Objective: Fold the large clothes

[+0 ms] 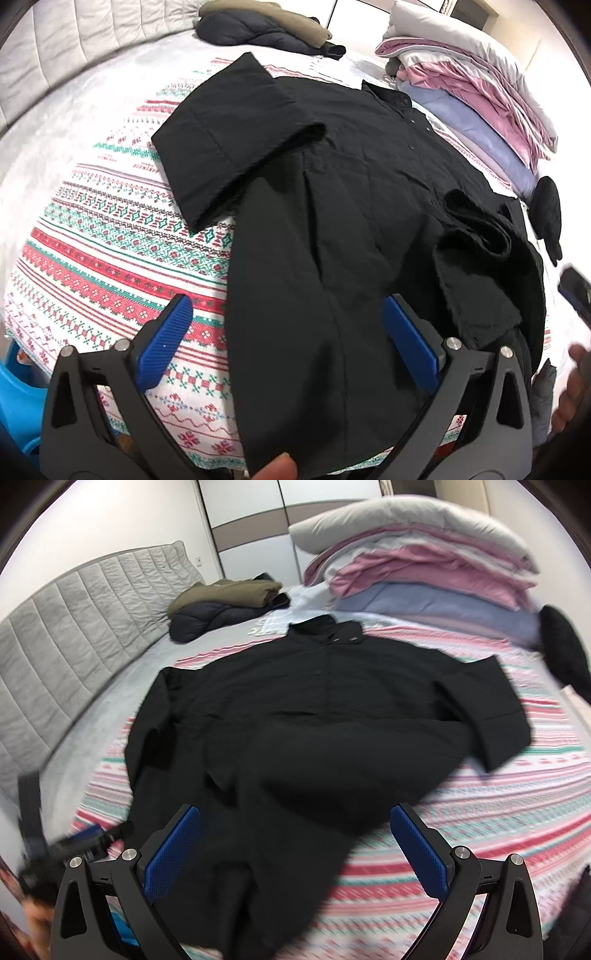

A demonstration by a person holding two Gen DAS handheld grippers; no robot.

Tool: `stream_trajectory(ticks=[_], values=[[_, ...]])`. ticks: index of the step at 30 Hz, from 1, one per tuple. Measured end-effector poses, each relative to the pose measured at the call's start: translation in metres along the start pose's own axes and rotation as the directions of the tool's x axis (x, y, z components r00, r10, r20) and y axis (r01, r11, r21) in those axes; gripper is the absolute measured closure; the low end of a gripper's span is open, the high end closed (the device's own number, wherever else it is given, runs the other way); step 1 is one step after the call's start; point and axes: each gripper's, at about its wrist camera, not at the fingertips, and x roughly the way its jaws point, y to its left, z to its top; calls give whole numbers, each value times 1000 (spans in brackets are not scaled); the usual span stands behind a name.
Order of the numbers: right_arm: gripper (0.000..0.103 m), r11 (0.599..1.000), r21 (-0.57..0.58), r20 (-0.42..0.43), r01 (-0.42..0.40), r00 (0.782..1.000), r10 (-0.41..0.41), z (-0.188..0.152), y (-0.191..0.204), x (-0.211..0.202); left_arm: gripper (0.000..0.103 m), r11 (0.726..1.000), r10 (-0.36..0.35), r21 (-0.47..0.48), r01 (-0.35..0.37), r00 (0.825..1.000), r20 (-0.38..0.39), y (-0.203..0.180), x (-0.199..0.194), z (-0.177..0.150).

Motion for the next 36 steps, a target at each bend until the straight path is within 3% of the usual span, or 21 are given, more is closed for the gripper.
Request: stream_trajectory(ticks=[4,7,8,9,10,11,13,14,20,26,32,35,36], values=[[0,999,4,-35,44,998,-44,28,16,44,2,1000,-21,-24,20,999,-50,10,16,0],[7,998,26,-73,62,995,-60,38,17,81,6,1000,6,-16,-9,992,-127,14,37,-2],[19,997,36,-99,65,993,-61,37,14,91,7,1000,7,-15,-9,990,-141,15,40,-3],[24,997,45,-128,68,990,-61,36,10,103,7,1000,4,-16,-6,988,-155,15,44,-4],[37,997,55,-142,55,989,-47,35,6,109,7,1000,-4,-18,1,987,-163,16,46,-5],[61,997,72,-147,29,989,-18,33,1,112,7,1000,-12,-18,9,986,-166,16,47,-5],[90,997,66,-147,38,989,-28,29,-6,108,7,999,-29,-19,26,985,-170,17,47,-7],[93,997,56,-140,49,989,-41,27,-10,102,7,999,-42,-20,39,984,-175,18,46,-8],[94,997,11,-72,75,995,-75,9,-37,30,7,992,-123,-9,123,981,-151,30,31,-15],[94,987,-37,-2,159,987,-159,-37,-84,-61,7,980,-193,18,196,974,-119,51,12,-26],[94,978,25,-100,207,974,-204,-103,-163,-94,12,971,-232,32,238,965,-121,68,6,-36],[93,948,80,-149,308,944,-295,-132,-208,-102,14,972,-226,35,233,964,-140,70,12,-37],[93,949,122,-151,292,950,-273,-139,-220,-107,15,970,-232,34,240,961,-149,73,13,-38]])
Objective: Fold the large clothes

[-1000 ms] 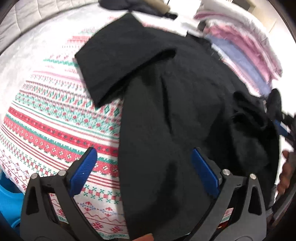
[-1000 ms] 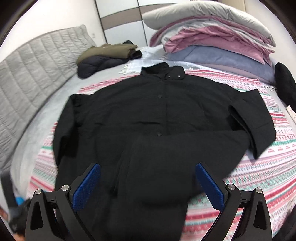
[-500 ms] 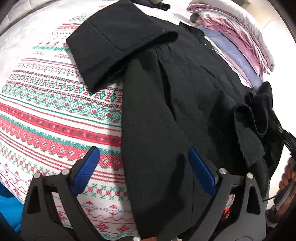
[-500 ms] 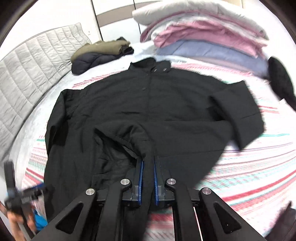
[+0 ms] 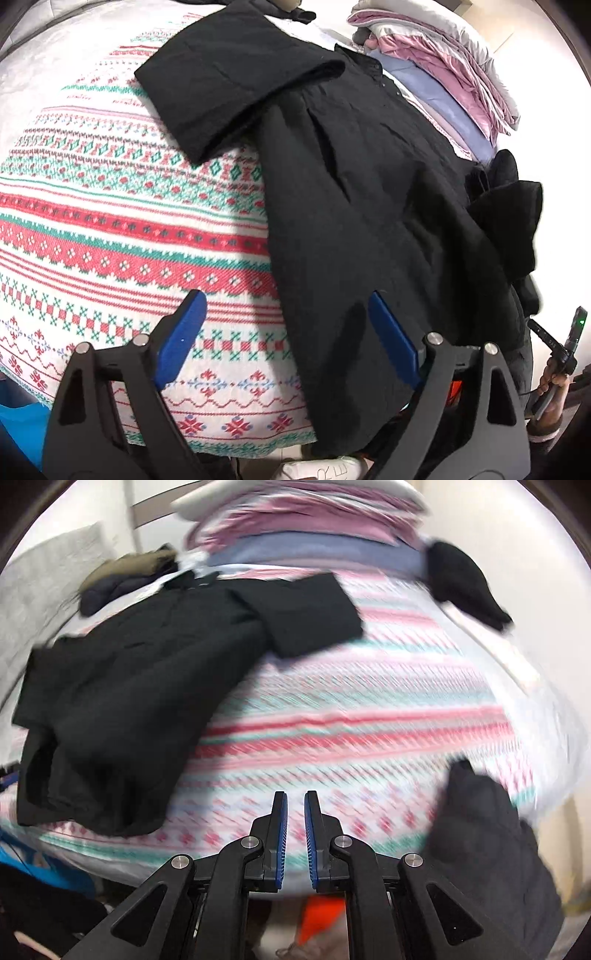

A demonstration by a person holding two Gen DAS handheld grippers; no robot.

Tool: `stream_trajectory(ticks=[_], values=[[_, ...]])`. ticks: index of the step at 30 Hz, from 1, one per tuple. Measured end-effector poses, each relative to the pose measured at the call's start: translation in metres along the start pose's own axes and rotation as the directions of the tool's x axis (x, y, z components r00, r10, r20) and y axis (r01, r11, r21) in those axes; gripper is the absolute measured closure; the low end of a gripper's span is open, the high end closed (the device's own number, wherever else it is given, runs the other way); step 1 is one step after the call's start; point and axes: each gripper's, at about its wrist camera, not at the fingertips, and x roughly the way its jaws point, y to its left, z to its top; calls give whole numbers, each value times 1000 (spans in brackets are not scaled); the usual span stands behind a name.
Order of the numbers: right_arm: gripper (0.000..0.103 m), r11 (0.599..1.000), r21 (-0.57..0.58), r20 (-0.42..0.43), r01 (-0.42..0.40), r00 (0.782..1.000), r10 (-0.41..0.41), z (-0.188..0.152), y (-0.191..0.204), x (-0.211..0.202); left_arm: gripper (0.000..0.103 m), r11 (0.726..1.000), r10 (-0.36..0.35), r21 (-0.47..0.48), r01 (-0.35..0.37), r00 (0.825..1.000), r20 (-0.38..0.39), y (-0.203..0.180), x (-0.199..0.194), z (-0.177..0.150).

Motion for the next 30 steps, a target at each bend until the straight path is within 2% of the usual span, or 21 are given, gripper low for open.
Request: stream_trajectory(ticks=[2,3,4,6,7,8,11,13,15,16,19,21,23,24,25,26,27,28,29,30], values=[[88,992,98,3,-76,997,76,-7,-27,-7,15,1000,-22,6,22,1000,-9,3,0,-3],[85,990,112,13,-87,996,86,-7,-32,-12,15,1000,-29,9,29,1000,-11,3,0,-6],[77,990,107,22,-89,996,87,-7,-32,-16,16,999,-33,12,33,999,-13,2,1,-7],[56,992,67,40,-106,994,104,-1,-13,-23,17,999,-48,17,48,999,-22,0,2,-9],[37,992,32,46,-121,992,119,2,4,-26,17,998,-54,16,54,998,-26,-1,4,-8],[26,991,-6,49,-132,990,132,5,23,-26,19,998,-68,13,68,997,-32,-3,5,-9],[24,978,-153,40,-145,987,153,13,77,-19,22,990,-139,-18,138,989,-50,-8,9,-9],[24,973,-168,9,-158,987,161,22,101,-1,26,978,-203,-53,200,977,-68,-10,15,-12],[24,972,-82,3,-219,976,220,34,103,18,36,967,-250,-75,243,963,-97,-14,22,-15],[24,966,-34,4,-255,967,255,36,98,26,38,963,-266,-82,258,957,-114,-16,26,-18],[24,915,160,-4,-370,927,376,40,78,50,49,955,-295,-70,288,944,-145,-21,30,-23],[24,876,256,-8,-408,906,424,41,65,67,78,946,-321,-96,309,930,-176,-21,33,-27],[24,854,314,-41,-414,893,448,40,59,83,84,943,-327,-131,306,926,-191,-19,36,-28],[24,836,344,-72,-427,876,477,37,59,96,89,944,-322,-133,301,928,-188,-22,34,-27],[25,823,363,-92,-436,863,497,33,61,105,91,945,-319,-131,299,930,-182,-25,31,-26],[42,814,374,-114,-444,849,516,31,63,111,92,948,-312,-113,297,936,-163,-29,20,-24],[58,820,354,-121,-449,848,516,30,66,112,93,951,-306,-97,295,941,-146,-31,11,-23],[85,832,325,-122,-450,852,509,33,67,107,93,952,-303,-77,295,946,-114,-33,-5,-21],[93,839,299,-113,-454,857,503,37,66,98,94,953,-300,-66,295,950,-90,-36,-16,-16],[94,849,276,-86,-450,868,488,43,60,83,95,956,-291,-49,289,955,-48,-35,-35,-12]])
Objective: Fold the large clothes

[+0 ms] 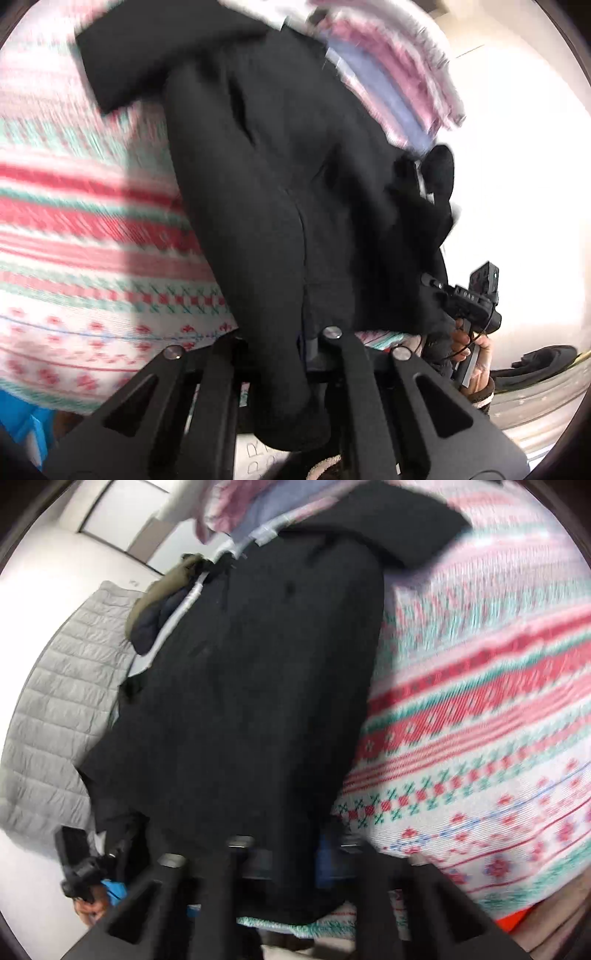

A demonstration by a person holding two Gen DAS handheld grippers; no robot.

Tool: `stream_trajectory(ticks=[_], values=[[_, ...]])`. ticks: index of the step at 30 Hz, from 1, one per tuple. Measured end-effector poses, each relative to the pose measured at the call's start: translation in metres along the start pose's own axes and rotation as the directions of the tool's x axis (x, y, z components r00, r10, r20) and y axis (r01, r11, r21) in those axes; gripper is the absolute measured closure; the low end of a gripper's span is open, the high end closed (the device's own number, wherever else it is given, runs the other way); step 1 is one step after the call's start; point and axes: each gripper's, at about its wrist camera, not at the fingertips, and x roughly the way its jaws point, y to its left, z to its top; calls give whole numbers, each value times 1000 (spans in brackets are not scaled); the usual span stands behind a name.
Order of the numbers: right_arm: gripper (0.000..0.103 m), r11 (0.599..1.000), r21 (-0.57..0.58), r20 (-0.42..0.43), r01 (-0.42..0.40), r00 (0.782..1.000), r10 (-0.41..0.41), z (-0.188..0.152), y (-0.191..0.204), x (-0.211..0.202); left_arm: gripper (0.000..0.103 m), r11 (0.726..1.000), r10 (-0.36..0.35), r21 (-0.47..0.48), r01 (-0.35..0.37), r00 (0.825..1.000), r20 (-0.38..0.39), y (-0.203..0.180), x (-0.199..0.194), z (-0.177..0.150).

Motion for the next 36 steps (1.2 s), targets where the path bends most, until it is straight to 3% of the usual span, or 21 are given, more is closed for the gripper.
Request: stream_trajectory(ticks=[4,6,7,8,9,11,12,14,15,16,18,20,21,23,25,27,29,31,33,36], values=[[95,996,-62,136,66,989,-57,13,2,-73,96,995,89,27,-93,988,125,0,-71,5],[95,988,-63,161,144,978,-132,18,-9,-96,96,992,119,19,-121,989,87,11,-76,1],[95,970,-78,164,231,962,-216,19,-15,-99,96,986,162,23,-164,985,55,14,-68,-3],[95,934,-100,164,342,932,-324,17,-20,-95,95,969,241,49,-241,970,-9,19,-50,-8],[95,859,-125,157,496,865,-477,15,-30,-84,93,955,291,66,-288,955,-50,25,-37,-10],[95,743,-140,111,654,756,-645,7,-55,-61,85,912,408,98,-399,907,-101,30,-12,-18],[94,735,-129,85,665,746,-660,3,-66,-57,79,885,459,125,-448,884,-81,27,-7,-21],[93,830,-62,53,554,832,-552,-7,-84,-64,75,853,506,157,-499,863,-5,13,-11,-24],[91,864,-49,53,502,865,-499,-12,-84,-70,70,830,530,184,-526,848,35,2,-16,-24],[86,872,-57,60,486,874,-483,-14,-82,-75,66,800,557,213,-560,827,82,-11,-21,-25],[77,864,-118,104,489,871,-479,-18,-64,-89,37,753,579,257,-605,796,178,-29,-29,-27],[67,863,-169,140,476,878,-458,-25,-46,-95,28,727,537,321,-606,794,283,-49,-36,-33],[65,869,-206,162,449,892,-423,-27,-29,-99,27,721,519,347,-600,799,303,-55,-34,-38],[44,871,-281,186,403,913,-362,-43,5,-97,26,704,468,431,-565,825,317,-80,-23,-48],[35,854,-369,210,368,927,-310,-55,32,-87,26,689,379,544,-479,878,293,-102,-4,-62],[35,813,-484,209,323,945,-251,-71,65,-77,26,662,291,654,-367,929,227,-119,16,-82],[35,772,-568,188,284,958,-215,-86,97,-55,26,614,246,737,-282,956,161,-136,44,-89],[35,737,-626,168,256,967,-193,-100,118,-39,26,528,235,818,-227,965,116,-144,68,-104],[34,709,-664,151,238,971,-184,-108,129,-28,26,462,252,864,-199,964,87,-149,85,-114],[34,674,-708,135,211,977,-163,-118,140,-13,26,399,292,899,-182,954,63,-147,104,-125]])
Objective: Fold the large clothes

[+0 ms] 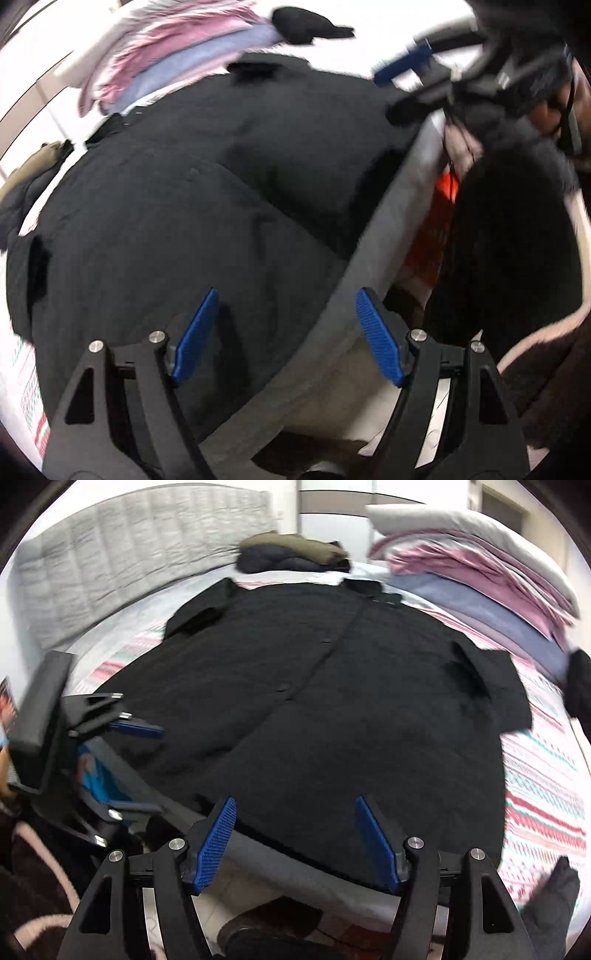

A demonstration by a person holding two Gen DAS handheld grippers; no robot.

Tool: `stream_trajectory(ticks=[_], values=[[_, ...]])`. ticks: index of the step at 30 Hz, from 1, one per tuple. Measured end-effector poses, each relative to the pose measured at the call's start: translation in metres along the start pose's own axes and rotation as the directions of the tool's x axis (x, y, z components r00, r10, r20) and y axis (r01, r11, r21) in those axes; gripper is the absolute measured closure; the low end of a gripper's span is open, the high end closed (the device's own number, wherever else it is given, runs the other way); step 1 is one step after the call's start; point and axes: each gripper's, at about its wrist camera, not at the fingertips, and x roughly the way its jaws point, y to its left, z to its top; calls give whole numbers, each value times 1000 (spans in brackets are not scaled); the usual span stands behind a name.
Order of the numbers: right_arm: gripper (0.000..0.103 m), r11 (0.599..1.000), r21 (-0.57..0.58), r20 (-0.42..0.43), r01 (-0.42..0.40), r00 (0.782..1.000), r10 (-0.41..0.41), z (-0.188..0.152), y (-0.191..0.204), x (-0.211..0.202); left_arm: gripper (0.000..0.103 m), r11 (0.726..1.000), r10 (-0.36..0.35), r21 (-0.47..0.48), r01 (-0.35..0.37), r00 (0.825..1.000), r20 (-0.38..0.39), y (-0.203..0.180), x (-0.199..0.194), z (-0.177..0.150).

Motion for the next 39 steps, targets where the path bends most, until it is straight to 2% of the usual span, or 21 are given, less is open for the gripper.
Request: stream_trajectory(ticks=[1,4,6,7,9,13,18,19,20,21,22,24,26,29,30,31,33,34,35,38,39], values=[[34,1000,-21,2,-9,1000,9,1,7,6,27,1000,14,14,-13,1000,-14,-1,4,-2],[34,996,-92,7,-6,1000,7,-1,28,11,53,997,67,35,-66,998,-23,3,14,-5],[34,987,-159,6,10,1000,-9,-3,41,18,64,1000,20,1,-20,1000,1,10,7,-6],[34,983,-184,5,18,1000,-18,-6,43,18,79,999,-21,-34,21,1000,21,15,1,-5],[34,968,-245,10,47,999,-45,-9,55,19,98,992,-72,-94,79,995,72,23,-14,-8],[35,909,-391,66,146,989,-130,-10,80,28,97,965,-137,-200,171,975,173,44,-29,-10],[36,781,-548,163,300,954,-252,-12,109,48,98,921,-174,-303,245,955,242,63,-38,-15],[43,764,-562,178,318,948,-263,-11,112,52,98,915,-175,-313,253,951,256,66,-41,-15],[74,754,-573,189,323,947,-262,-12,115,55,98,910,-172,-324,259,946,275,69,-44,-15],[93,759,-580,171,296,955,-242,-11,116,58,98,903,-172,-335,271,940,295,72,-46,-15],[99,785,-570,124,242,970,-209,-10,114,62,99,893,-178,-346,289,931,318,75,-51,-16],[99,830,-541,63,136,991,-122,-9,111,63,100,869,-192,-367,332,909,369,82,-58,-18],[99,833,-547,15,83,996,-90,-11,112,67,100,845,-227,-370,386,886,405,85,-60,-17],[94,861,-507,-96,-40,995,-10,-9,107,72,100,836,-316,-327,441,874,370,74,-48,-10],[93,875,-475,-131,-91,991,32,-9,102,70,98,836,-349,-312,450,877,330,66,-41,-8],[86,892,-432,-146,-134,986,77,-7,94,66,94,843,-368,-297,448,884,288,58,-34,-6],[79,916,-342,-136,-209,976,171,-4,74,51,91,866,-375,-267,423,902,213,45,-26,-5],[71,926,-301,-119,-230,972,203,-4,63,42,90,871,-378,-253,422,903,204,42,-26,-4],[62,938,-259,-92,-231,972,215,-4,51,33,83,871,-378,-250,424,902,210,43,-28,-3],[41,969,-155,-20,-193,981,192,-5,19,14,28,905,-277,-255,341,926,254,49,-38,5],[40,980,-115,-1,-163,987,163,-3,6,11,27,919,-225,-256,298,933,280,50,-39,9]])
